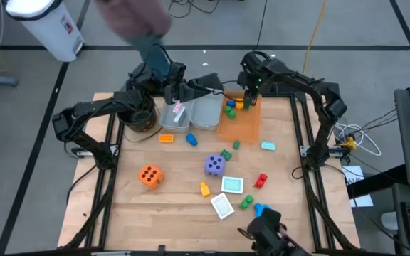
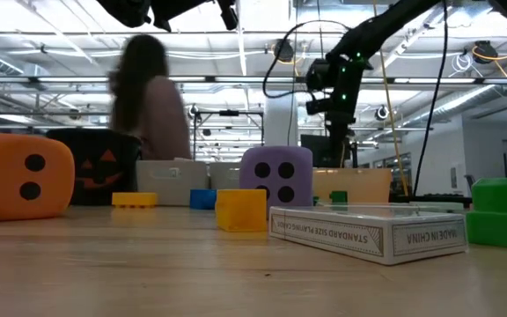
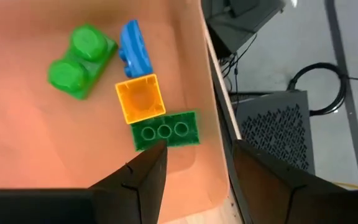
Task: Pick & Place Toys
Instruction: Put the light blue game piece into the orange bin
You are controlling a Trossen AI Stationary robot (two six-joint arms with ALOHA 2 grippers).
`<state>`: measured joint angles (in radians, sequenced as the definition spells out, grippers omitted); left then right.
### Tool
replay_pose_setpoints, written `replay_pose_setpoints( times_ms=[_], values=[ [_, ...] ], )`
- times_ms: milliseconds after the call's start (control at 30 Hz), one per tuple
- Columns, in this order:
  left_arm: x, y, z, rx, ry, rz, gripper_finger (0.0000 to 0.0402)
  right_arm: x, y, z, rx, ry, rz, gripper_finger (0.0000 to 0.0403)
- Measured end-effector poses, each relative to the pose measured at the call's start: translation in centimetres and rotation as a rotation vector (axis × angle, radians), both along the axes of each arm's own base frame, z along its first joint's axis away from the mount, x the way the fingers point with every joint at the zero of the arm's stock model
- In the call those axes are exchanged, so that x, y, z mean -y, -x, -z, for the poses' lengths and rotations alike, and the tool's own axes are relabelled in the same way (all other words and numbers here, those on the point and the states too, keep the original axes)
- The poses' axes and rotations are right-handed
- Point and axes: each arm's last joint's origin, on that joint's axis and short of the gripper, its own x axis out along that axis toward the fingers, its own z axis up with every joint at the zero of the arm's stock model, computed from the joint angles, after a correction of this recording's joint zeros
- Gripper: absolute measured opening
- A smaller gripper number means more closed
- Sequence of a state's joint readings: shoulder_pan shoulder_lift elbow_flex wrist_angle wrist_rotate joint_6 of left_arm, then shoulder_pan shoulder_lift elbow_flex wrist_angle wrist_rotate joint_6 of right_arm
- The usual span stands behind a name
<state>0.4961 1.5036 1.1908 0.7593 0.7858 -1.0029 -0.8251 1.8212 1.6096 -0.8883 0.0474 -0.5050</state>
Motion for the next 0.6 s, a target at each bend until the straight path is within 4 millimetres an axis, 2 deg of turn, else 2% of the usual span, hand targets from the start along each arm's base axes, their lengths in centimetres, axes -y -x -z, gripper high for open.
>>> replay_pose_setpoints(
  times_ms=[133, 300, 467, 600],
  values=[
    [0.1, 0.0, 0.0, -0.01, 0.002, 0.03, 0.017, -1.0, 0.3, -2.2, 0.099, 0.011, 0.024, 0.0177],
    [0.2, 0.5, -0.4, -0.002, -0.02, 0.044, 0.017, -2.0, 0.7, -5.5, 0.346, -0.017, 0.074, 0.0175],
    [-0.2, 2.4, -2.0, 0.044, -0.06, 0.003, 0.017, -3.1, 1.0, -8.7, 0.619, -0.085, 0.102, 0.0172],
    [-0.6, 4.6, -3.0, 0.009, -0.102, -0.078, 0.017, -4.3, 0.8, -10.4, 0.767, -0.177, 0.113, 0.0175]
  ],
)
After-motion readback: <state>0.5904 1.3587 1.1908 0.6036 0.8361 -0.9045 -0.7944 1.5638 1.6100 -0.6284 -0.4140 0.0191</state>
